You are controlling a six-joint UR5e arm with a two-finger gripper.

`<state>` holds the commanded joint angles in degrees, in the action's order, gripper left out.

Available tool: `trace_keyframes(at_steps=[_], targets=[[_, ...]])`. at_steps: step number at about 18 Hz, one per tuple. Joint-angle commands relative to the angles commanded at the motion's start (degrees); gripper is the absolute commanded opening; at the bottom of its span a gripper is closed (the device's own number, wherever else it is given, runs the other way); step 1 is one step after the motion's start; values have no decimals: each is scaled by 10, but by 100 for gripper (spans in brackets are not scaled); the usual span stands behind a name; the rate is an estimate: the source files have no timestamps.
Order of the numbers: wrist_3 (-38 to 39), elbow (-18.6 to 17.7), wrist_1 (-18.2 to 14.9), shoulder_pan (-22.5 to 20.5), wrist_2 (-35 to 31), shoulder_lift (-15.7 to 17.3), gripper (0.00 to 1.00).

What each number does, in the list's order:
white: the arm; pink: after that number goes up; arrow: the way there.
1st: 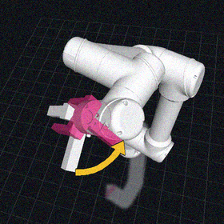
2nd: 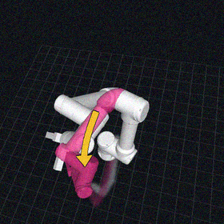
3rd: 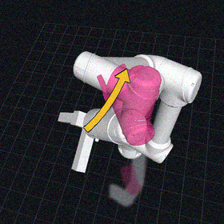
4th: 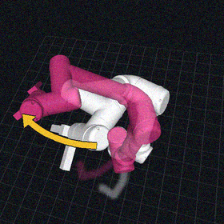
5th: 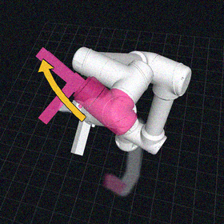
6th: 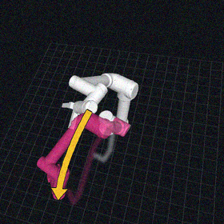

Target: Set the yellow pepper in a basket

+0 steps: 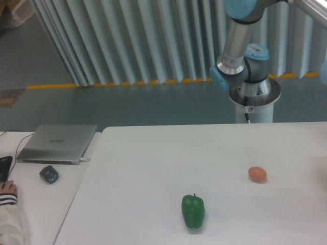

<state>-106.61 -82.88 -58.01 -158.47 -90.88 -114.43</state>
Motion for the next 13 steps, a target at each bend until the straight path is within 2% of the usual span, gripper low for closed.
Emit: trace_keyframes(at_steps=[1,2,3,5,6,13], targets=[[-1,-1,1,-5,0,-1,31],[-8,-1,1,-9,0,-2,36],[-9,-1,0,-9,0,-2,49],[-8,-4,1,-8,0,-2,89],[-4,-5,1,-8,0,-2,100],[0,-10,0,-1,4,3,100]])
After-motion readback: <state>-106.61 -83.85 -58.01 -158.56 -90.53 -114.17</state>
